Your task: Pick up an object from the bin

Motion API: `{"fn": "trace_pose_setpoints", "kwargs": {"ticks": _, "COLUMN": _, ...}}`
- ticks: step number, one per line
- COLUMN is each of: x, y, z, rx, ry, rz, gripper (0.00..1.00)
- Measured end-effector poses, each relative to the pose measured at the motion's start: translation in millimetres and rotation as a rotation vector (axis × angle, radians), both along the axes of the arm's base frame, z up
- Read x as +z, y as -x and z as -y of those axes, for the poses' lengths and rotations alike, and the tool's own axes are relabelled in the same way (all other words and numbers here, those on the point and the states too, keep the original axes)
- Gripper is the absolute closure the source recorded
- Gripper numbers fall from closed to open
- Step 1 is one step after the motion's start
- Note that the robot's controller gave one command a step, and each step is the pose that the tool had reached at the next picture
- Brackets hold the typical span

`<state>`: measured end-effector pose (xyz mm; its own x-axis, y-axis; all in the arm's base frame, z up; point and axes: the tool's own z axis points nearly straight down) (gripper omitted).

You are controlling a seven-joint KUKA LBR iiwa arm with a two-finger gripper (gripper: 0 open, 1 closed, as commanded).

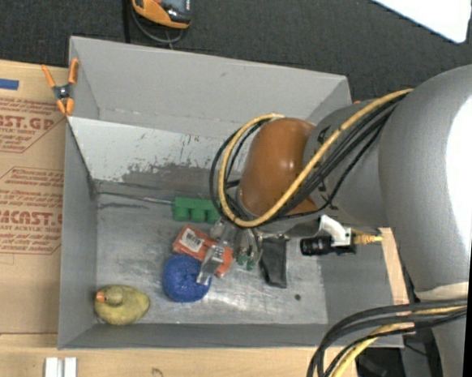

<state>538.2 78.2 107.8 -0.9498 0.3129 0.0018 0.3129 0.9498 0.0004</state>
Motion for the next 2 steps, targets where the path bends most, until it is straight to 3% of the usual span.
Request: {"fn": "trace_pose_setpoints", "kwargs": {"ticks": 2, "x": 25.4, "y": 0.0, "z": -0.1, "rx": 0.0, "ry": 0.0, "rz": 0.001, "gripper": 1.0}}
